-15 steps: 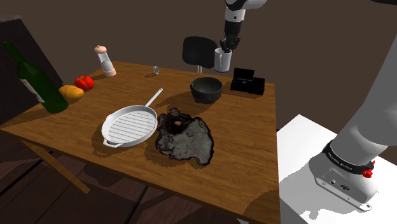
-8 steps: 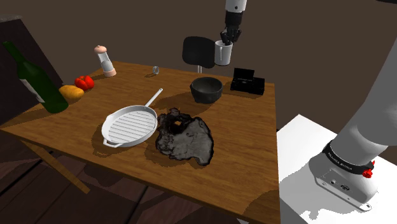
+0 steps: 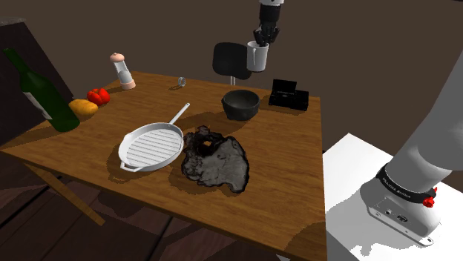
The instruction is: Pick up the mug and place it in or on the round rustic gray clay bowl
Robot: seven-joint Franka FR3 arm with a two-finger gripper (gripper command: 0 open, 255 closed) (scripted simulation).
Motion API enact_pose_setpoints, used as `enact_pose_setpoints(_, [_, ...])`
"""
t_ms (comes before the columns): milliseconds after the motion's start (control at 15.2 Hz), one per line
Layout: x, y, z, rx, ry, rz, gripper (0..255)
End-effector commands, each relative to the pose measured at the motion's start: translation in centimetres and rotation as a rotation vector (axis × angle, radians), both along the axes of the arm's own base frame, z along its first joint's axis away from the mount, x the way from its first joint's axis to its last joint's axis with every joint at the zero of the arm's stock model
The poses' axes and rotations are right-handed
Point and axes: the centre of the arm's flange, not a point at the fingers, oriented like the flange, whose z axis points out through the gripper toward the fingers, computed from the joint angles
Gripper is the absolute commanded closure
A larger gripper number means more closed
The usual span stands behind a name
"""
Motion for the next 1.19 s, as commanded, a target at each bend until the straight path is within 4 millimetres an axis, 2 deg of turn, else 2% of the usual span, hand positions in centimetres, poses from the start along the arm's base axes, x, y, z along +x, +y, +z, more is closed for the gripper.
enact_pose_setpoints(0, [-1.2,2.2,0.5,0.000,0.000,-0.001,255])
enact_pose_setpoints(594, [-5.2,13.3,2.1,0.000,0.000,-0.001,255])
enact_pose_setpoints(660, [-5.4,14.0,2.2,0.000,0.000,-0.001,255])
enact_pose_setpoints(1122, [-5.4,14.0,-1.5,0.000,0.000,-0.001,255])
